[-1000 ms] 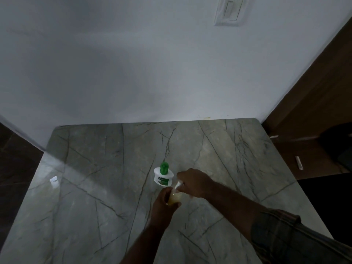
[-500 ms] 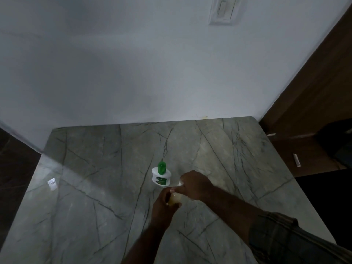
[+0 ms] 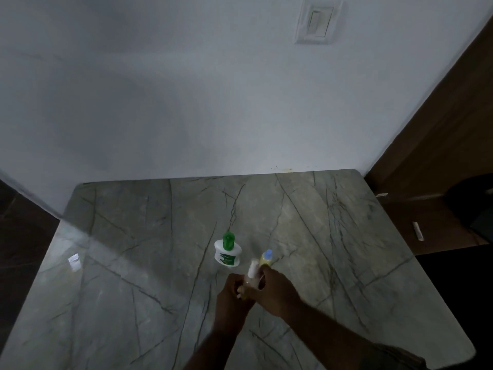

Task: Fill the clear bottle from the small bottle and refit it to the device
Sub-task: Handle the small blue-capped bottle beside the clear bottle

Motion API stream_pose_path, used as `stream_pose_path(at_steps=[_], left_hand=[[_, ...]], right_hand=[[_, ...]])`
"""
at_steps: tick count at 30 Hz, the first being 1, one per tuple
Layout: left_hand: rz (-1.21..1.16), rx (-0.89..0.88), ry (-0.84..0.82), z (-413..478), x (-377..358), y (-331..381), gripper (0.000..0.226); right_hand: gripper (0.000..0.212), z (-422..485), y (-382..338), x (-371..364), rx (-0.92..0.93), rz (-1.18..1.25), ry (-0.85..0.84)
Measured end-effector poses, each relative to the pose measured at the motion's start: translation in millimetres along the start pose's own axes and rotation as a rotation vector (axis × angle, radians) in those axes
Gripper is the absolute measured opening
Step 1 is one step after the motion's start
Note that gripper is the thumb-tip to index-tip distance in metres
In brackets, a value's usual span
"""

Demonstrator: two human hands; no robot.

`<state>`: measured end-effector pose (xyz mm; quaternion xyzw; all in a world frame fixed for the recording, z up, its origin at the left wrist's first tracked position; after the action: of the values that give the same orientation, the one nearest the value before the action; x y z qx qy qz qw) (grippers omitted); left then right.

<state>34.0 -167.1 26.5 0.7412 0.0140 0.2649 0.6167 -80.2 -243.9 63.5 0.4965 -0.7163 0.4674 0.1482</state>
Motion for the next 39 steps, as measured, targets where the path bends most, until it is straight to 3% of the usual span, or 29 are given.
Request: stream_pose_path(at_steps=[5,9,13,23,39], left_hand=[[-0.001,-0.049,-0.053,-3,-14,2,0.037],[-0.072,0.009,-0.081,-8,-12,-8,0.061],[-0.052,0.026,-0.018,-17,0,-21,0.043],[-0.002,0.041,0.099,-25,21,-41,0.034],[0.028,0.035,0.086,-23,15,-46,0.033]], right_hand=[[0.049,-7,24,-14,-0.062,0.112,0.118],[0.051,-3,49,-3,-0.122,0.182,0.225],[0.05,21,71,24,-0.188,0.171,0.32],[0.022,67,70,39,-0.148,0.038,0.277],[0.033,83,77,36,-0.149,-0.023,0.181]])
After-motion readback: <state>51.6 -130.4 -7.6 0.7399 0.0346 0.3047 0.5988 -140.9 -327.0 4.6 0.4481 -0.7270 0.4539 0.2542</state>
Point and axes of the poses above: each hand's wrist, its own z-axis towards the middle knuckle, its own x-axis out of the back of the hand, y = z × x, the point moved 4 cm from there along z, towards the middle knuckle, and after that the axes turned 10 degrees about -x, right-handed, at the moved point
